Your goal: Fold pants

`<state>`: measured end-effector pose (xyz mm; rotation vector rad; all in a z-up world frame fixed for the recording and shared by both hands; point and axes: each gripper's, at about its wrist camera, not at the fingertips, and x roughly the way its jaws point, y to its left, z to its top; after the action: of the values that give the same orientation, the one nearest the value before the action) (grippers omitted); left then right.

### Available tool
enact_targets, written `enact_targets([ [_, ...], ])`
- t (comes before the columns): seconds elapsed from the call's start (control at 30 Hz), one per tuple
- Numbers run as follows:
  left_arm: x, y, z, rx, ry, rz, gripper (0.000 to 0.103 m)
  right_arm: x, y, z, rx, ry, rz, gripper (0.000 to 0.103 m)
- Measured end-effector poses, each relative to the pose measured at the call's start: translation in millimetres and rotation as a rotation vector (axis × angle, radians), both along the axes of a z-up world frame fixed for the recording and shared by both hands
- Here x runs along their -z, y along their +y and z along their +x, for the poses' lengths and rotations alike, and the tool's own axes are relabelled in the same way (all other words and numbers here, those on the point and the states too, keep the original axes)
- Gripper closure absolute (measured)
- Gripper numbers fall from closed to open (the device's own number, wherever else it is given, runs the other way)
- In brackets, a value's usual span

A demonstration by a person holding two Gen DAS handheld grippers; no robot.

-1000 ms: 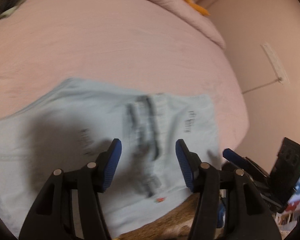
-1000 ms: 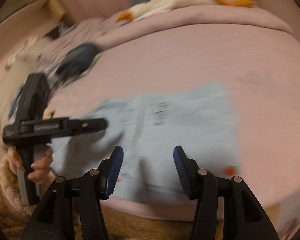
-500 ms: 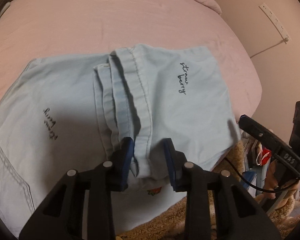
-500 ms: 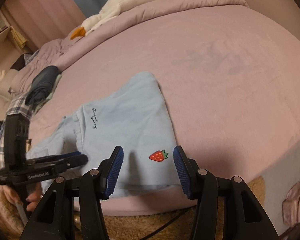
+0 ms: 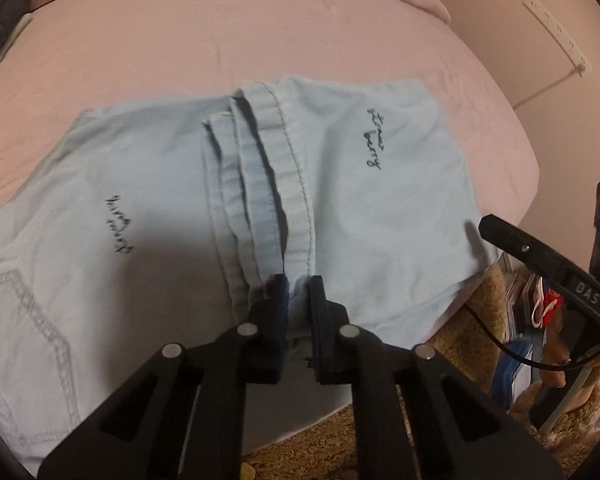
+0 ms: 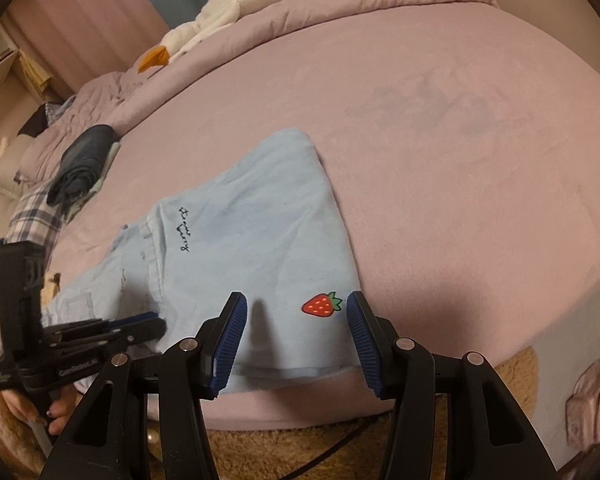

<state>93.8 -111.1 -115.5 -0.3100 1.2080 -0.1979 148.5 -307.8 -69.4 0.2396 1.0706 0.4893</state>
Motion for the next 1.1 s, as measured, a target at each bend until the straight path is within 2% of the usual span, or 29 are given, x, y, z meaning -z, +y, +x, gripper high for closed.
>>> enact_targets([
  [0.17,-3,10,-20,-0.029,-0.004,-0.044,0.094,-5,-1,-2,0.004,-0.017,-0.009,0.051],
  [0.27,1,8,-25,-0.033,0.007,-0.034,0.093,-2,2,-4,-0.006,-0.012,-0.012,0.051],
  [0.4,6,9,-22,-0.058,0.037,-0.058,0.092,7,6,-2,-0.013,0.005,-0.039,0.051],
  [0.5,3,8,-24,-0.044,0.045,-0.044,0.090,11,7,-2,-0.010,0.004,-0.074,0.051],
  [0.6,-5,9,-20,-0.032,0.054,-0.082,0.089,16,5,0,-0.001,0.024,-0.075,0.051],
  [0.63,-10,11,-17,-0.032,0.044,-0.106,0.080,17,4,0,0.003,0.031,-0.078,0.051],
  [0.67,-15,13,-13,-0.036,0.024,-0.127,0.063,19,4,0,0.006,0.041,-0.080,0.051],
  [0.73,-23,19,-2,-0.065,-0.021,-0.132,0.038,23,1,1,0.010,0.063,-0.065,0.051],
  [0.77,-23,22,5,-0.079,-0.038,-0.124,0.039,23,0,0,0.011,0.065,-0.059,0.051],
  [0.83,-19,25,24,-0.109,-0.021,-0.105,0.041,23,-1,-2,0.013,0.066,-0.051,0.051],
  [0.93,-6,25,48,-0.110,0.009,-0.187,0.042,23,-3,-4,0.008,0.065,-0.050,0.051],
  [0.97,1,23,55,-0.106,0.036,-0.211,0.046,24,-4,-5,0.007,0.065,-0.048,0.051],
  [1.03,13,20,66,-0.106,0.071,-0.217,0.048,24,-6,-6,0.011,0.069,-0.038,0.051],
  [1.1,15,18,70,-0.124,0.056,-0.228,0.048,25,-6,-6,0.012,0.068,-0.034,0.051],
])
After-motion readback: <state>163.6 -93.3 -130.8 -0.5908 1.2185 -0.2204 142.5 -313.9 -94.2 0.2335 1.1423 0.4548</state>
